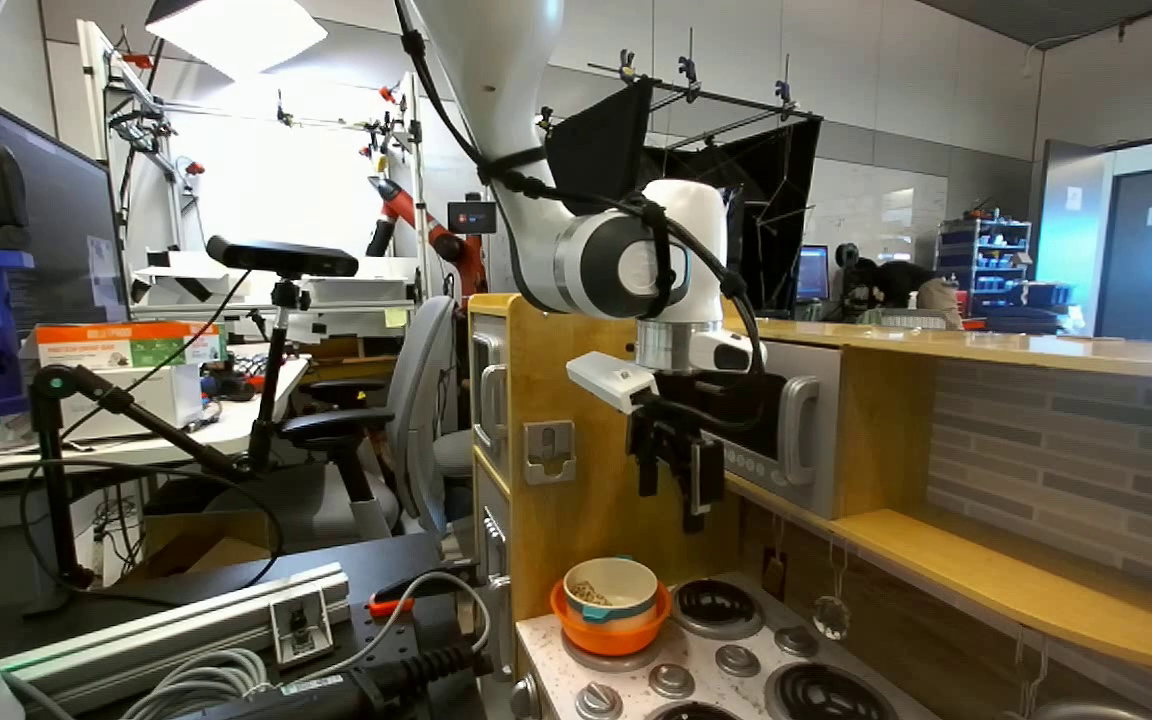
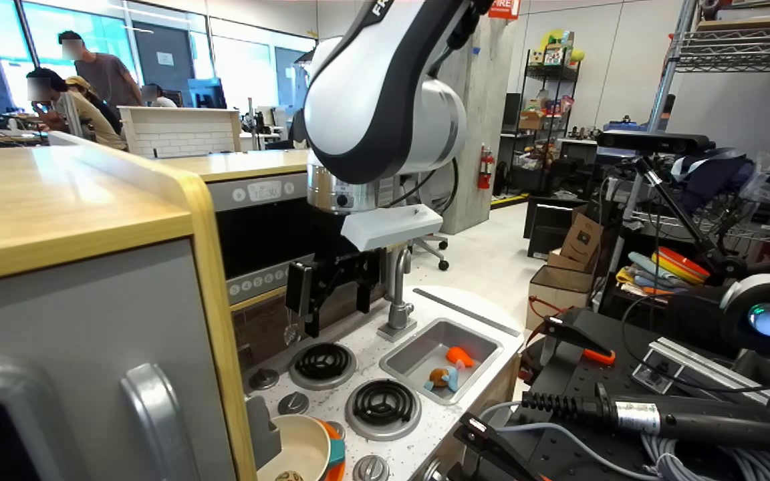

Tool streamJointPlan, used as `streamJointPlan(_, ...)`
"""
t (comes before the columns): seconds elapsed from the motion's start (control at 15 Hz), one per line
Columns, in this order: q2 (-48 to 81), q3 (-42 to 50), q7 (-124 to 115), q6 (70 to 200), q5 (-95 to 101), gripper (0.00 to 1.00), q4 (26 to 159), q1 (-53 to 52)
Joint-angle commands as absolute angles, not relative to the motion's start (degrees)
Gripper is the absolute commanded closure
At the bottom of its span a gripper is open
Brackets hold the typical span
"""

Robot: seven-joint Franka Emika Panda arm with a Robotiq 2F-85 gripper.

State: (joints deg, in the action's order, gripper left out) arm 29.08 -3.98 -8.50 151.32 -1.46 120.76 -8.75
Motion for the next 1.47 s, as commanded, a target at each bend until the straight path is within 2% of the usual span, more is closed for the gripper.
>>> streamJointPlan(0.0,28.67,-4.13,-10.83,155.34,-2.1,0.0,123.25,-10.26)
streamJointPlan(0.47,30.35,-2.24,-12.55,159.48,-1.53,0.0,122.51,-10.52)
streamJointPlan(1.4,40.06,-3.7,-11.21,154.92,-1.51,0.0,115.43,-12.03)
